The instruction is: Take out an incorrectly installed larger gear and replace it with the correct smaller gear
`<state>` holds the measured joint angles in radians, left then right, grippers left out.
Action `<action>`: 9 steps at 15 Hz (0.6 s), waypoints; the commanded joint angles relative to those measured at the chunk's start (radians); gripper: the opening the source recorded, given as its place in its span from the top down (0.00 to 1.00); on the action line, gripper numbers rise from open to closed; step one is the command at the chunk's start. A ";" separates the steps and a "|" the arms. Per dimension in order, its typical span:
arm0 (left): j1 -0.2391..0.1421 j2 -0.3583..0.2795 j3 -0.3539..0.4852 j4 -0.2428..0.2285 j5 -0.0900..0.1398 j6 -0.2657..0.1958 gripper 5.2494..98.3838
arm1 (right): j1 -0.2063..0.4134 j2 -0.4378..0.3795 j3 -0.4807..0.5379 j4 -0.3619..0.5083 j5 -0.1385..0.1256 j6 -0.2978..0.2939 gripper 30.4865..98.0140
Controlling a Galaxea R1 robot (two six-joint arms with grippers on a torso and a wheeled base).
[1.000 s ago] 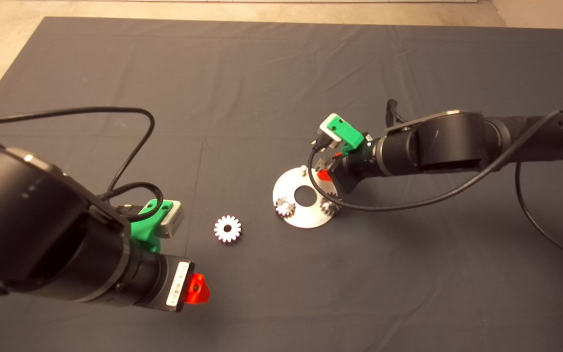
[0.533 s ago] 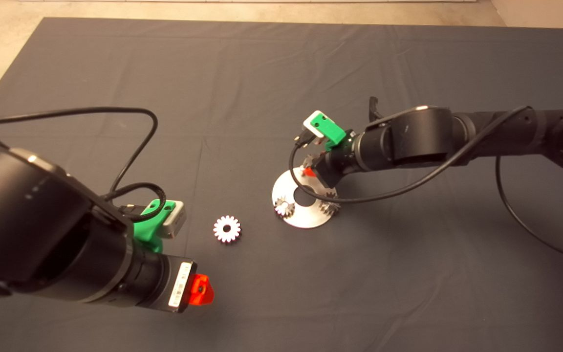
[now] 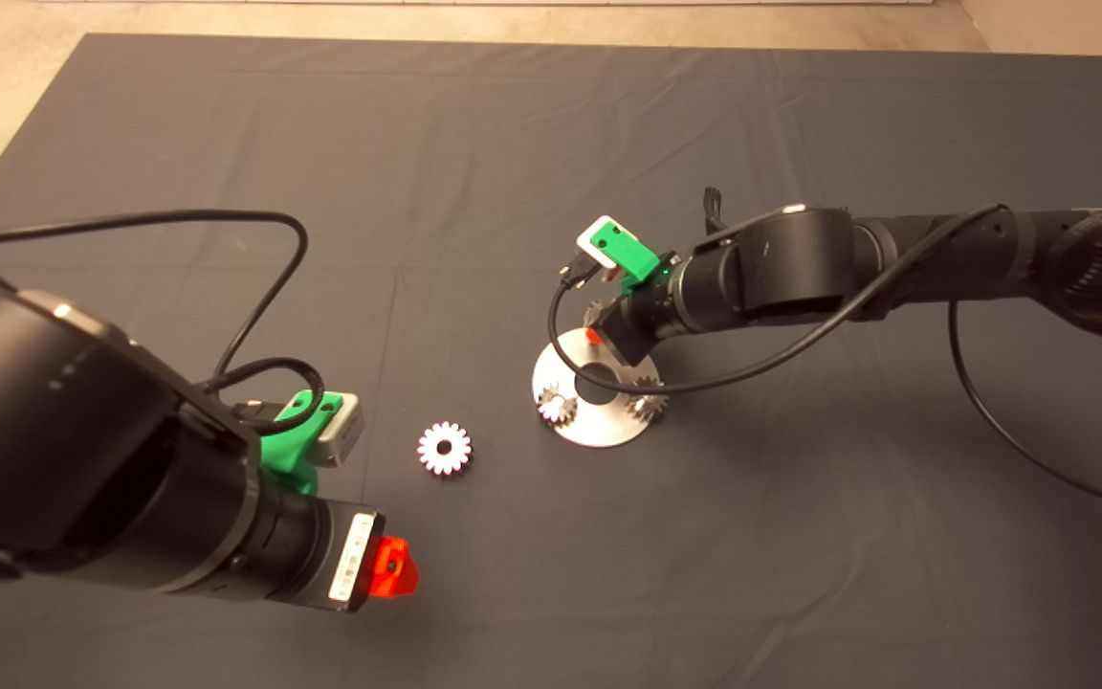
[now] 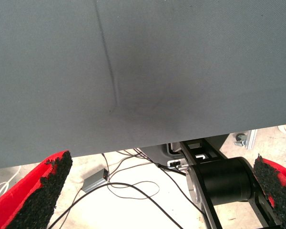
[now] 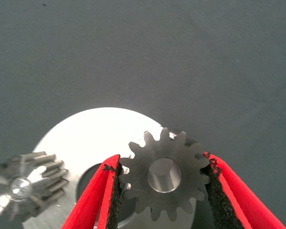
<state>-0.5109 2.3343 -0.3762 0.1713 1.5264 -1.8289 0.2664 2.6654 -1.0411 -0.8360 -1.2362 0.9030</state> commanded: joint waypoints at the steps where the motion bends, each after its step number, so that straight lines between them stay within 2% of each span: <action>1: -0.020 -0.003 0.018 -0.018 0.132 -0.009 0.00 | 0.034 0.003 0.004 -0.006 -0.002 0.005 0.84; 9: -0.020 -0.003 0.019 -0.018 0.132 -0.009 0.00 | 0.073 0.026 -0.037 0.122 -0.002 -0.003 0.84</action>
<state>-0.5109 2.3343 -0.3762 0.1713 1.5264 -1.8289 0.3083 2.6709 -1.0651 -0.7764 -1.2474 0.9030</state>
